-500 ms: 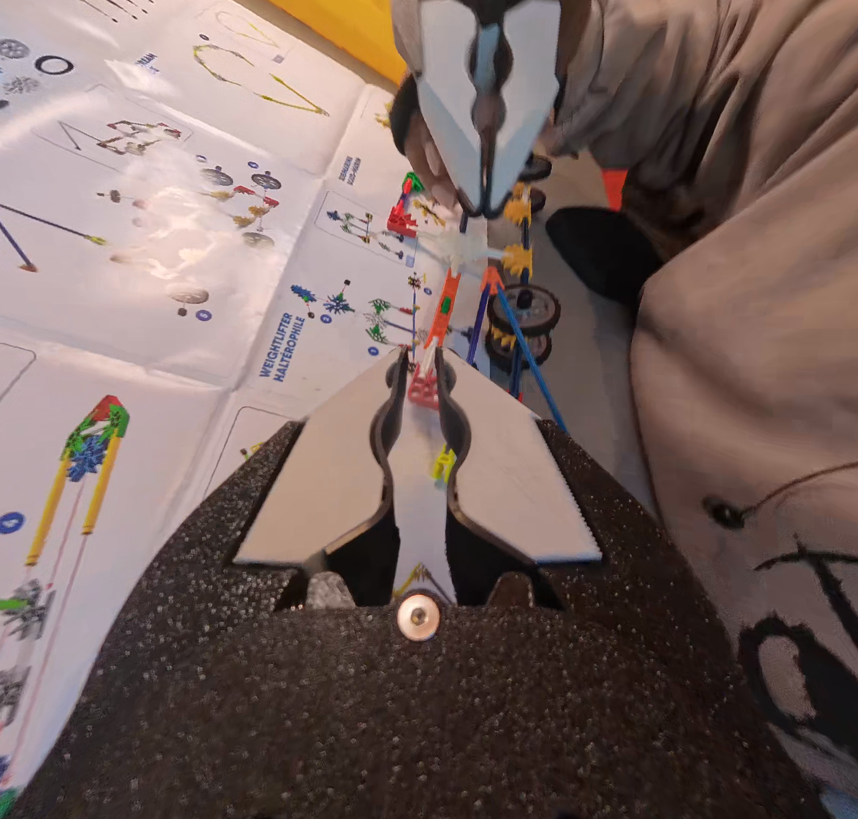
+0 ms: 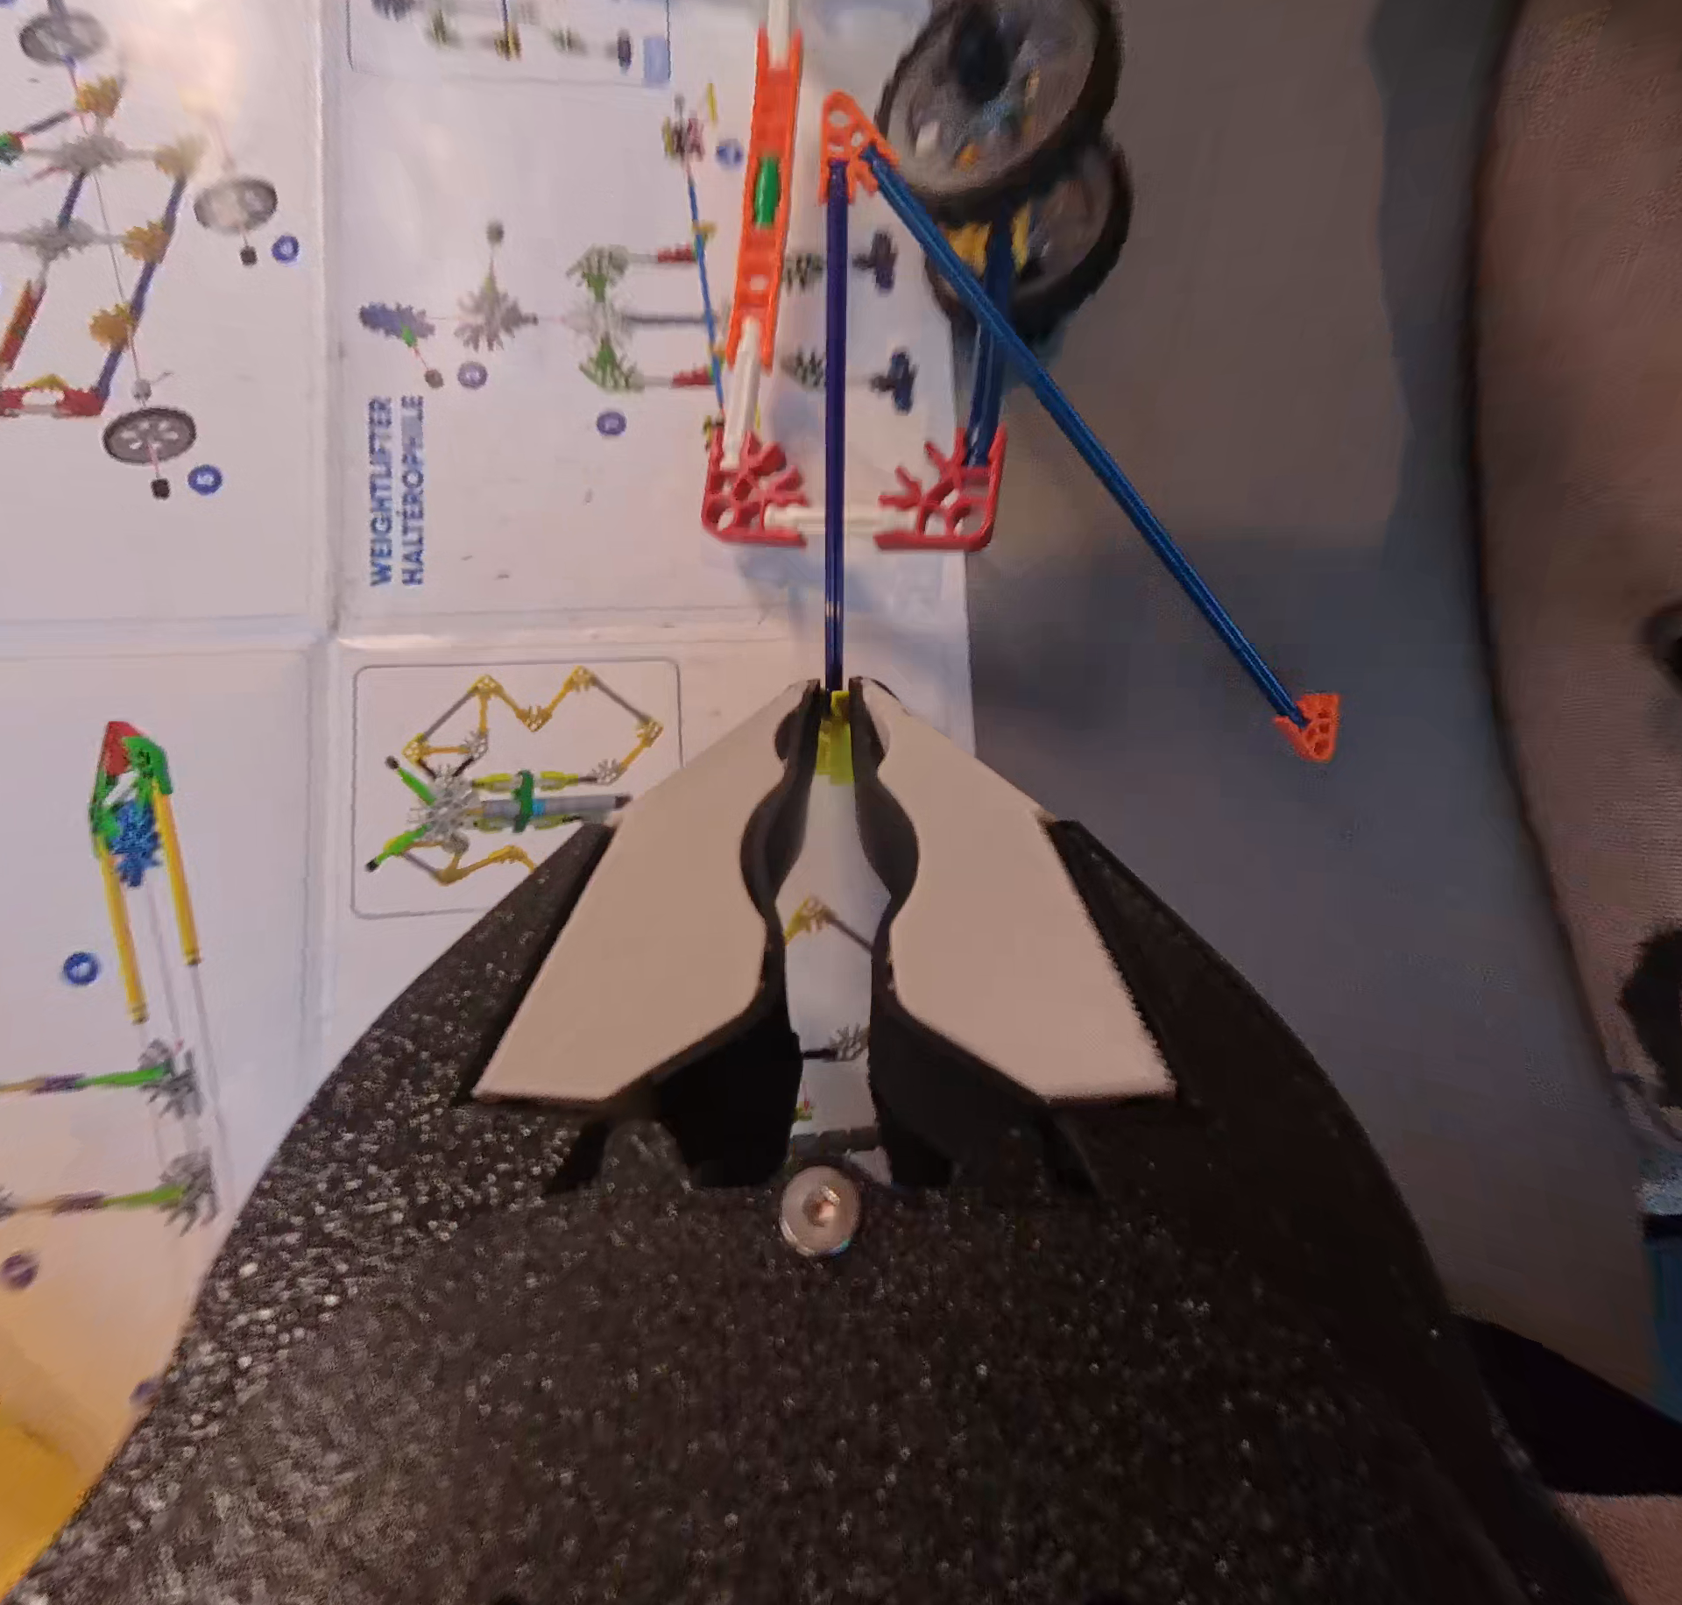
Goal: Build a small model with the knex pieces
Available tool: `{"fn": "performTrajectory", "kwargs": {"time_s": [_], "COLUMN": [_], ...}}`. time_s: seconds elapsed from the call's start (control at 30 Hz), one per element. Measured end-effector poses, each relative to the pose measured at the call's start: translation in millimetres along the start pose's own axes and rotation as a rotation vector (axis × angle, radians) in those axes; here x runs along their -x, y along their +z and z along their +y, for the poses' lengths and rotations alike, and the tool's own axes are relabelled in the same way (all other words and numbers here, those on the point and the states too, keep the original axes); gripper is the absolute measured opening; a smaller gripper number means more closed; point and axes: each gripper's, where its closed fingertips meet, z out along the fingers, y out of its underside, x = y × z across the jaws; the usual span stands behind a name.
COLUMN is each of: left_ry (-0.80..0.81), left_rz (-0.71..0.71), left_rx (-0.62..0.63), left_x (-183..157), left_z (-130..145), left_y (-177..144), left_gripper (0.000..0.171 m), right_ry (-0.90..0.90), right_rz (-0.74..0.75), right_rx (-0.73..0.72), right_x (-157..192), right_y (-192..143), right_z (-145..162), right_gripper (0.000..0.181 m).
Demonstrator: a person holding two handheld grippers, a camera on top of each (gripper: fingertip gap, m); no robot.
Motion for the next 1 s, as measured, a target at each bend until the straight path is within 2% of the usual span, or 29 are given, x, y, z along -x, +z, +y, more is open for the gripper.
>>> {"fn": "performTrajectory", "kwargs": {"time_s": [0.13,0.27,0.4,0.53,0.57,0.6,0.67,0.73,0.83,0.9,1.0], "left_ry": [-0.131,-0.202,-0.217,-0.218,-0.226,-0.233,-0.258,-0.282,-0.283,-0.254,-0.198], "left_rz": [0.296,0.574,0.796,0.908,0.919,0.917,0.863,0.737,0.449,0.254,0.017], "left_rx": [-0.489,-0.8,-0.911,-0.894,-0.9,-0.912,-0.941,-0.965,-0.968,-0.962,-0.883], "left_x": [-13,-25,-45,-65,-66,-66,-59,-45,-20,-6,7], "left_z": [-59,-91,-115,-132,-135,-136,-136,-135,-132,-132,-132], "left_y": [-43,-77,-85,-75,-74,-74,-75,-75,-75,-76,-70], "left_gripper": [0.001,0.001,0.001,0.001,0.001,0.002,0.002,0.007,0.023,0.022,0.025], "right_ry": [-0.085,-0.111,-0.171,-0.157,-0.149,-0.145,-0.107,-0.026,0.163,0.263,0.354], "right_rz": [-0.022,-0.081,-0.138,-0.262,-0.289,-0.333,-0.299,-0.227,-0.103,-0.022,0.033], "right_rx": [-0.058,-0.148,-0.158,-0.192,-0.177,-0.17,-0.17,-0.182,-0.289,-0.325,-0.386], "right_x": [17,31,51,79,85,93,88,72,45,29,17], "right_y": [-5,-4,17,39,44,45,45,42,30,26,23], "right_z": [-8,-22,-29,-43,-43,-42,-45,-49,-63,-62,-62], "right_gripper": [0.01,0.016,0.02,0.022,0.013,0.001,0.001,0.001,0.001,0.001,0.0]}}
